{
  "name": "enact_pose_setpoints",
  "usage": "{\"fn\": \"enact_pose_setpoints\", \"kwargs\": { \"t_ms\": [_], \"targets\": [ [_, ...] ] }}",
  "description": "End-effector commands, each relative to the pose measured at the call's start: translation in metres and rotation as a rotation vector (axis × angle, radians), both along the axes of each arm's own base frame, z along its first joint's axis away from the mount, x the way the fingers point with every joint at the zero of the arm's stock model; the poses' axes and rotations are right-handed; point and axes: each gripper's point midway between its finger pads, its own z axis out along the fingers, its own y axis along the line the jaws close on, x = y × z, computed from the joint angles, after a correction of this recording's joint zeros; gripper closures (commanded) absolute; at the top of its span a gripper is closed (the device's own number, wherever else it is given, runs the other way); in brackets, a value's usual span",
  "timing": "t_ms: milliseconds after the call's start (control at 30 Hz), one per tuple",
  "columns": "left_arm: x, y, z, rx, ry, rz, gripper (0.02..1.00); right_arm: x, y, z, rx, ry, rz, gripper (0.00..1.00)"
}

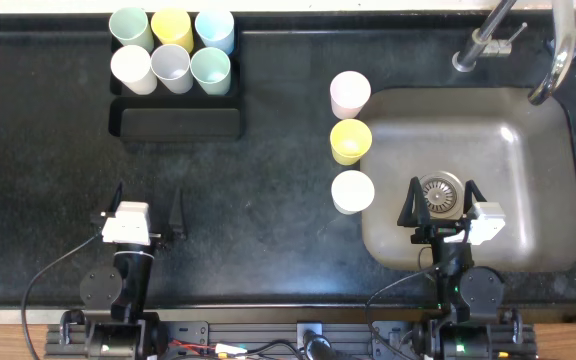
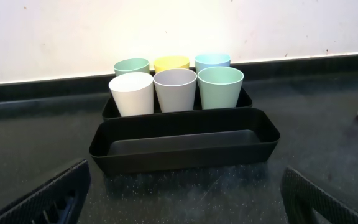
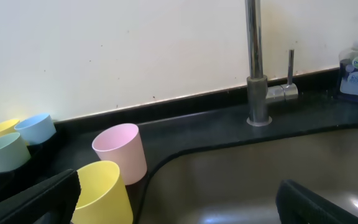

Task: Store Cups

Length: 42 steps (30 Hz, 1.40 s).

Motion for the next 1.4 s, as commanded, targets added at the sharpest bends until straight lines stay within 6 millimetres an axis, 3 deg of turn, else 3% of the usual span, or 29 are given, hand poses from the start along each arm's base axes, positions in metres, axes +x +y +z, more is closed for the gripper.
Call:
{"fn": "enact_pose_setpoints", "kwargs": {
  "t_ms": [33, 600, 733, 833, 933, 1067, 1133, 1200, 1300, 1400],
  "targets": [
    [0.000, 0.002, 0.000, -0.009, -0.002, 0.011, 0.020, 0.000, 0.002, -0.003, 0.004, -0.001, 0.011, 0.003],
    [0.000, 0.010, -0.001, -0.003, 0.003, 0.054, 0.020, 0.000, 0.002, -0.003, 0.004, -0.001, 0.012, 0.003],
    [-0.001, 0.001, 0.002, -0.026, 0.015, 0.003, 0.020, 0.000, 0.002, -0.003, 0.004, -0.001, 0.011, 0.003],
    [-0.005, -0.019, 0.017, -0.125, 0.085, -0.099, 0.020, 0.000, 0.002, -0.003, 0.004, -0.001, 0.011, 0.005],
    [0.003, -0.041, 0.055, -0.236, 0.198, -0.214, 0.020, 0.000, 0.002, -0.003, 0.004, -0.001, 0.011, 0.003],
    [0.054, -0.063, 0.118, -0.396, 0.414, -0.301, 0.020, 0.000, 0.002, -0.003, 0.004, -0.001, 0.011, 0.003],
    [0.096, -0.070, 0.147, -0.445, 0.529, -0.291, 0.020, 0.000, 0.002, -0.003, 0.004, -0.001, 0.011, 0.005],
    [0.141, -0.089, 0.172, -0.435, 0.618, -0.308, 0.020, 0.000, 0.002, -0.003, 0.004, -0.001, 0.011, 0.003],
    [0.200, -0.144, 0.190, -0.373, 0.725, -0.305, 0.020, 0.000, 0.002, -0.003, 0.004, -0.001, 0.011, 0.005],
    [0.237, -0.218, 0.181, -0.339, 0.773, -0.305, 0.020, 0.000, 0.002, -0.003, 0.004, -0.001, 0.011, 0.005]
  ]
}}
